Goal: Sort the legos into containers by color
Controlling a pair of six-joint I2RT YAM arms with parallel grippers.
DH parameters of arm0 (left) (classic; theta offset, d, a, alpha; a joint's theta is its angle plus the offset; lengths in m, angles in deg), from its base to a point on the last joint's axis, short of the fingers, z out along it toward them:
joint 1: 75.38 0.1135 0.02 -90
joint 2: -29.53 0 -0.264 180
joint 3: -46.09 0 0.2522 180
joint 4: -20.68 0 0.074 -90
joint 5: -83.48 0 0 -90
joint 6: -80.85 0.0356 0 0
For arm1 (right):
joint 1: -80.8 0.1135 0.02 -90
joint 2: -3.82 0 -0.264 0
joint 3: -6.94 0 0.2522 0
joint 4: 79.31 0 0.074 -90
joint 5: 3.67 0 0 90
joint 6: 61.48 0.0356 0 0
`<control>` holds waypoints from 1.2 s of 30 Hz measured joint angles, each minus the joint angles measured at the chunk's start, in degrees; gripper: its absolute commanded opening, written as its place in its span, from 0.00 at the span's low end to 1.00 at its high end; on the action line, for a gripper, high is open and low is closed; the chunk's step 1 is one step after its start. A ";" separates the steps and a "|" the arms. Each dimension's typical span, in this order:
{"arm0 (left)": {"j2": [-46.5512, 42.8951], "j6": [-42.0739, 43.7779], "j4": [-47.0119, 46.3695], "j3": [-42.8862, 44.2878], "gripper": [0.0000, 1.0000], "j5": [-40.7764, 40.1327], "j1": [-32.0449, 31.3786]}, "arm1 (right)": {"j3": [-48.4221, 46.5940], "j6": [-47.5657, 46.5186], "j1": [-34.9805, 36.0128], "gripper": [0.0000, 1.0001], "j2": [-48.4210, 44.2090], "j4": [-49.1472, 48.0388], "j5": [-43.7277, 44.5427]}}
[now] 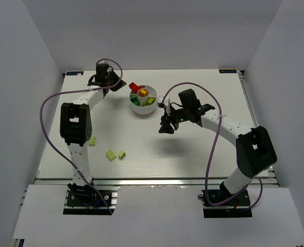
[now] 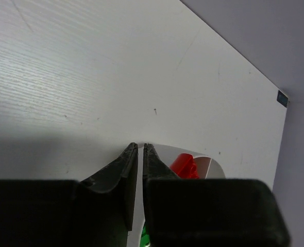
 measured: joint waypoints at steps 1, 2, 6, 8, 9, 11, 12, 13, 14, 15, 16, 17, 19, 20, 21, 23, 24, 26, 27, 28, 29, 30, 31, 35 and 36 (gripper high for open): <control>0.13 -0.42 -0.98 -0.35 0.22 1.18 0.31 | 0.00 0.00 0.00 0.55 0.00 0.00 0.00; 0.28 -0.66 -1.68 -0.55 0.23 2.12 0.66 | 0.00 0.00 -0.04 0.55 0.00 0.02 0.00; 1.27 -2.05 -4.96 -1.03 0.26 4.87 2.67 | 0.00 0.00 -0.24 0.55 0.00 0.02 0.00; 2.36 -3.10 -6.10 -0.98 0.27 6.25 3.41 | 0.00 0.00 -0.33 0.55 0.00 0.04 0.00; 3.15 -3.69 -6.43 -0.87 0.29 7.04 3.85 | 0.00 0.00 -0.33 0.55 0.00 0.04 0.00; 4.94 -4.72 -7.15 -0.50 0.30 8.59 4.48 | 0.00 0.00 -0.37 0.55 0.00 0.04 0.00; 5.90 -5.46 -7.39 -0.20 0.32 9.46 4.63 | 0.00 0.02 -0.37 0.55 0.00 0.04 0.00; 6.93 -6.19 -7.69 0.17 0.33 10.54 4.68 | 0.00 0.00 -0.39 0.55 0.00 0.04 0.00; 7.89 -6.82 -8.00 0.42 0.34 11.45 4.66 | 0.00 0.02 -0.44 0.55 0.00 0.04 0.00; 8.63 -7.52 -8.35 0.42 0.34 12.41 4.59 | 0.00 0.02 -0.46 0.55 0.00 0.04 0.02; 9.31 -8.22 -8.61 0.42 0.36 13.53 4.48 | 0.00 0.00 -0.48 0.55 0.00 0.07 0.00; 9.70 -8.74 -8.90 0.42 0.36 14.53 4.46 | 0.00 0.02 -0.52 0.55 0.00 0.07 0.00; 10.32 -10.05 -10.10 0.42 0.37 16.52 4.42 | -0.02 0.00 -0.61 0.55 0.00 0.09 0.00; 10.47 -10.62 -10.86 0.42 0.38 17.38 4.42 | -0.02 0.02 -0.66 0.55 0.00 0.09 0.02; 10.47 -11.28 -11.65 0.42 0.37 18.40 4.37 | -0.02 0.02 -0.68 0.55 0.00 0.09 0.00; 10.47 -12.48 -13.35 0.42 0.38 20.09 4.35 | -0.02 0.00 -0.70 0.55 0.00 0.11 0.02; 10.47 -12.92 -14.23 0.42 0.38 20.72 4.35 | -0.02 0.00 -0.70 0.55 0.00 0.11 0.02; 10.47 -13.90 -15.41 0.39 0.39 21.79 4.33 | -0.02 0.00 -0.70 0.55 0.00 0.15 0.02; 10.47 -14.27 -15.98 0.39 0.39 22.25 4.35 | -0.02 0.00 -0.70 0.55 0.00 0.17 0.00; 10.47 -14.78 -16.55 0.37 0.39 22.71 4.35 | -0.02 0.00 -0.70 0.55 0.00 0.22 0.00; 10.47 -15.28 -17.38 0.22 0.39 23.12 4.33 | -0.02 0.00 -0.70 0.55 0.00 0.24 0.00; 10.47 -15.85 -18.12 0.04 0.39 23.61 4.35 | -0.02 0.00 -0.70 0.55 0.00 0.26 0.02; 10.47 -16.31 -18.82 -0.11 0.39 24.06 4.35 | -0.02 0.00 -0.70 0.55 0.00 0.26 0.00; 10.49 -18.40 -21.09 -0.70 0.40 25.66 4.33 | -0.02 0.00 -0.70 0.55 0.00 0.28 0.00; 10.56 -18.82 -21.62 -0.72 0.40 26.01 4.35 | -0.02 0.00 -0.70 0.55 0.00 0.26 0.00</control>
